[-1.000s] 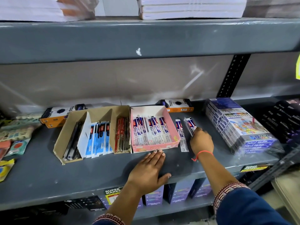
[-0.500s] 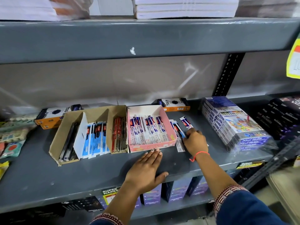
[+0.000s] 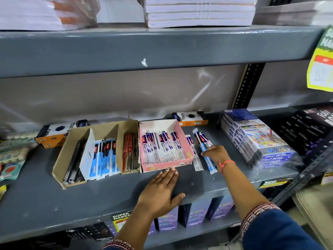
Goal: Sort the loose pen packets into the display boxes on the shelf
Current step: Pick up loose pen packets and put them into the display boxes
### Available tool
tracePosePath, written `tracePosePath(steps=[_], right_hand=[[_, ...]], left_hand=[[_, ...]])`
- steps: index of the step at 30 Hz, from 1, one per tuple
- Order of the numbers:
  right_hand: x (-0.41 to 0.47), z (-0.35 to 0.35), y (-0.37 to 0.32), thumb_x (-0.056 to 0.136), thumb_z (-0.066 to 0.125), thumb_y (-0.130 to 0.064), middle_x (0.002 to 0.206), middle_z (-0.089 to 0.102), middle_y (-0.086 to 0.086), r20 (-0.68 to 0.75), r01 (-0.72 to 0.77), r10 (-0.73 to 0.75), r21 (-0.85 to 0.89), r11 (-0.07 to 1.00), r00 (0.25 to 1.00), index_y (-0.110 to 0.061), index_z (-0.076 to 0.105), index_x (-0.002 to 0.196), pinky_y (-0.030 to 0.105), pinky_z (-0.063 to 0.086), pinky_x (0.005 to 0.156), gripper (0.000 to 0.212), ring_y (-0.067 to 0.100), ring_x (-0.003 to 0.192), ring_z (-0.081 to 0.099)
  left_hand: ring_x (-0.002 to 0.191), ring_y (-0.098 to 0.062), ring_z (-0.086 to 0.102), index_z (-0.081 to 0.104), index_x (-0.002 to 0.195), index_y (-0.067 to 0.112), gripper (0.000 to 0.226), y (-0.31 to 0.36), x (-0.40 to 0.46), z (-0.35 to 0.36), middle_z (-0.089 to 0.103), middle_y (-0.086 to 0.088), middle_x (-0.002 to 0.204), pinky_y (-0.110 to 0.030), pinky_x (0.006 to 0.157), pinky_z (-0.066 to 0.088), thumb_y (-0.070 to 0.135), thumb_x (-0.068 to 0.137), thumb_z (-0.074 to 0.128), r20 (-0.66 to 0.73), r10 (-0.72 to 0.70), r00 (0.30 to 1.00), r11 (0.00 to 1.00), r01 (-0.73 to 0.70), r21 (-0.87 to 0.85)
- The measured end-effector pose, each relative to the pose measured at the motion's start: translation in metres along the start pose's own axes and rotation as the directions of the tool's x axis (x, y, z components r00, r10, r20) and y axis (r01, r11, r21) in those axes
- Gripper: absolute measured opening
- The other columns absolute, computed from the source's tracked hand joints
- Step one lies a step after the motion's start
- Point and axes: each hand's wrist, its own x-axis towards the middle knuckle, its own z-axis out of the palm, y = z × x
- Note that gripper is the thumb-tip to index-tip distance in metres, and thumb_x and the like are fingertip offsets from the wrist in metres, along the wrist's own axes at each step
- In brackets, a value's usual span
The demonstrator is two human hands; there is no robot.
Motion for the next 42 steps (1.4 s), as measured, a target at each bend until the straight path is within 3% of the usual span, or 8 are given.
tracePosePath(steps=[4,11,15,19,22,28,33,42], right_hand=[[-0.029,-0.008,-0.005,0.078,0.066,0.005,0.053,0.055,0.001,0.168,-0.017,-0.055,0.399,0.917,0.984,-0.017,0.05,0.06,0.021,0.026,0.047,0.033,0.01,0.051,0.044],[-0.094,0.0,-0.023,0.082,0.054,0.014,0.051,0.069,-0.003,0.397,-0.072,-0.272,0.667,0.741,0.876,-0.006,0.059,0.072,0.009,0.043,0.038,0.023,0.0,0.041,0.059],[-0.126,0.013,-0.031,0.078,0.056,0.016,0.054,0.071,-0.001,0.495,-0.095,-0.356,0.677,0.73,0.793,-0.006,0.067,0.069,0.01,0.047,0.041,0.027,0.002,0.042,0.06],[-0.151,0.028,-0.041,0.057,0.07,-0.008,0.059,0.074,-0.003,0.49,-0.011,-0.406,0.649,0.761,0.772,-0.015,0.075,0.06,0.012,0.046,0.052,0.009,0.002,0.052,0.064],[-0.162,0.038,-0.045,0.063,0.069,-0.003,0.061,0.075,-0.003,0.484,0.023,-0.436,0.649,0.761,0.759,-0.015,0.074,0.062,0.011,0.05,0.053,0.013,0.003,0.056,0.067],[-0.179,0.048,-0.046,0.069,0.066,0.008,0.054,0.072,-0.003,0.444,0.094,-0.501,0.672,0.734,0.743,-0.015,0.068,0.063,0.014,0.049,0.046,0.023,0.003,0.048,0.063],[-0.189,0.047,-0.049,0.051,0.072,-0.012,0.053,0.072,-0.003,0.428,0.12,-0.552,0.703,0.701,0.716,-0.022,0.074,0.057,0.014,0.049,0.046,0.011,0.004,0.047,0.062],[-0.193,0.046,-0.051,0.052,0.073,-0.012,0.054,0.071,-0.004,0.481,0.078,-0.536,0.69,0.72,0.693,-0.019,0.075,0.06,0.015,0.05,0.047,0.01,0.004,0.047,0.061]], left_hand=[[0.14,-0.012,-0.002,0.002,0.145,0.019,0.07,0.001,-0.002,-0.002,0.001,0.0,0.155,-0.022,0.106,-0.013,0.061,0.091,0.016,-0.015,-0.012,1.0,1.0,0.012,0.01],[0.14,-0.013,0.006,0.011,0.145,0.018,0.065,-0.014,-0.023,-0.006,0.01,0.0,0.155,-0.023,0.108,-0.005,0.057,0.093,0.018,-0.035,-0.09,0.995,0.996,0.09,-0.011],[0.14,-0.017,0.014,0.014,0.145,0.019,0.063,-0.04,-0.05,-0.011,0.016,0.0,0.154,-0.028,0.111,0.008,0.056,0.093,0.021,-0.046,-0.214,0.976,0.977,0.213,-0.022],[0.139,-0.017,0.017,0.016,0.144,0.016,0.064,-0.053,-0.07,-0.016,0.02,-0.003,0.153,-0.028,0.112,0.01,0.054,0.093,0.025,-0.07,-0.321,0.945,0.947,0.32,-0.019],[0.139,-0.017,0.016,0.017,0.144,0.013,0.067,-0.054,-0.074,-0.016,0.02,-0.004,0.153,-0.027,0.112,0.007,0.055,0.093,0.025,-0.094,-0.36,0.928,0.933,0.36,-0.014],[0.14,-0.017,0.012,0.015,0.145,0.013,0.102,-0.052,-0.075,-0.022,0.019,-0.007,0.153,-0.028,0.114,0.006,0.068,0.069,-0.025,-0.072,-0.329,0.942,0.944,0.33,0.008],[0.14,-0.018,0.013,0.013,0.145,0.013,0.112,-0.049,-0.076,-0.025,0.018,-0.008,0.154,-0.027,0.114,0.006,0.068,0.06,-0.037,-0.052,-0.334,0.941,0.943,0.334,-0.006],[0.14,-0.018,0.013,0.016,0.144,0.012,0.13,-0.049,-0.075,-0.029,0.021,-0.007,0.153,-0.03,0.113,0.014,0.068,0.043,-0.045,-0.012,-0.33,0.944,0.944,0.329,-0.037]])
